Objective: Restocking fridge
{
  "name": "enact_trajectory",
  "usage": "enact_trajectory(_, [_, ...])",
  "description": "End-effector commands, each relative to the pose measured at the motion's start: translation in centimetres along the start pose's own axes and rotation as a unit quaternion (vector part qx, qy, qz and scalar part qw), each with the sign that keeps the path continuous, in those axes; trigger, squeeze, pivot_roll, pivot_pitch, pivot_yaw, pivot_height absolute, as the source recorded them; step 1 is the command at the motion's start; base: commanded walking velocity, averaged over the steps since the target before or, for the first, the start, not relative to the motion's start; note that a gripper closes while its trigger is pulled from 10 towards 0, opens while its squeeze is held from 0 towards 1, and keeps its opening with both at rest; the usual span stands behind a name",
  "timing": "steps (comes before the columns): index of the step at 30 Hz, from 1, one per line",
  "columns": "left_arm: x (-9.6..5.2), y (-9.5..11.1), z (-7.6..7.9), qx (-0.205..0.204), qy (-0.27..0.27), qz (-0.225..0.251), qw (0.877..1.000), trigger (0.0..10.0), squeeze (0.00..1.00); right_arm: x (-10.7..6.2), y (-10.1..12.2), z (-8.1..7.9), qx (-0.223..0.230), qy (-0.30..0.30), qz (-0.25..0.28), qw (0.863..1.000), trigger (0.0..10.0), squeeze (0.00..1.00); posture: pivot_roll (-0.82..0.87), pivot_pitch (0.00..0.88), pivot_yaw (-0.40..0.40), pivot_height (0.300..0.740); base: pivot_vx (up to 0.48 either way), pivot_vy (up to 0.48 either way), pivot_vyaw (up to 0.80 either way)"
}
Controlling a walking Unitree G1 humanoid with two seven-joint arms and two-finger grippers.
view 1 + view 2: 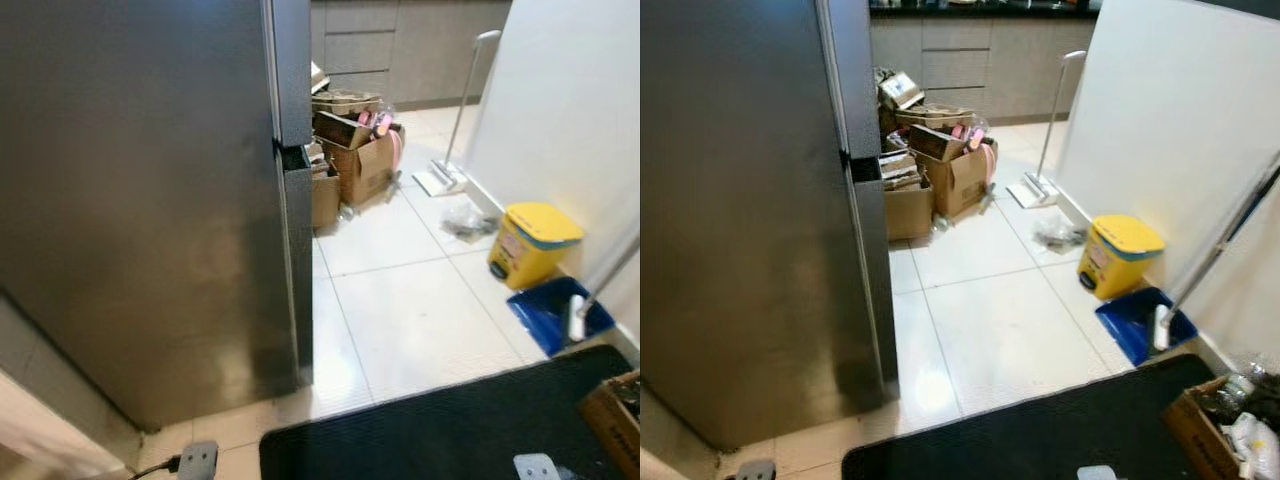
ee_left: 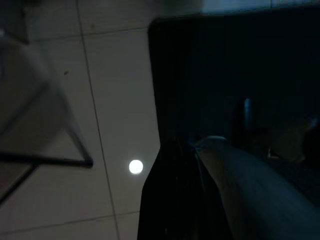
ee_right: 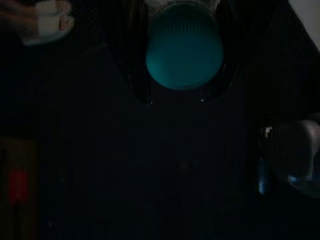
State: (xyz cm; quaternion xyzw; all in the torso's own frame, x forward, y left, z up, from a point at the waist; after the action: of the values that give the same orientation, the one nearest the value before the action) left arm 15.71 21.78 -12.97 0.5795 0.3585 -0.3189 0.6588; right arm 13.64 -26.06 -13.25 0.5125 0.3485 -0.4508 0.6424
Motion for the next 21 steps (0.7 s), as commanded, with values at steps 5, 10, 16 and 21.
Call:
enact_trajectory(5, [-0.22, -1.23, 0.04, -0.003, 0.0, -0.016, 1.0, 10.0, 0.0, 0.0, 0.37, 0.26, -0.002, -0.003, 0.006, 1.0, 10.0, 0.0, -0.04, 0.0, -0.026, 0.74, 0.355, 0.0, 0.0])
enact_trajectory(10, [-0.22, -1.33, -0.03, -0.01, 0.008, -0.018, 1.0, 10.0, 0.0, 0.0, 0.26, 0.27, -0.001, -0.002, 0.005, 1.0, 10.0, 0.0, -0.04, 0.0, -0.027, 0.74, 0.263, 0.0, 0.0])
enact_trajectory(16, [-0.21, -1.45, 0.11, -0.018, 0.007, -0.02, 1.0, 10.0, 0.0, -0.01, 0.23, 0.17, -0.002, 0.003, 0.007, 1.0, 10.0, 0.0, -0.04, 0.0, -0.028, 0.74, 0.0, 0.0, 0.0])
enact_trajectory(21, [-0.22, -1.56, 0.26, -0.025, 0.002, -0.02, 0.999, 10.0, 0.0, -0.01, 0.27, 0.14, -0.002, 0.006, 0.009, 1.0, 10.0, 0.0, -0.04, 0.0, -0.028, 0.74, 0.05, -0.194, 0.0])
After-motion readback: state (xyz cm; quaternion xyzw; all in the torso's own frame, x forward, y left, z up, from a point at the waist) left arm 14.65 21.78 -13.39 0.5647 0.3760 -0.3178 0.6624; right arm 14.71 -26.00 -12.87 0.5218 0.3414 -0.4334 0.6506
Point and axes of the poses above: a point about 5 cm out from each wrist's last joint towards the gripper, its own x axis pointing out of the wrist towards the gripper, its own y axis along the axis of the wrist's last joint, z = x × y, the point moved 4 cm from there along x, pointing out of the wrist towards the gripper, and after that the axes turned 1 degree about x, right-handed, at the moved point
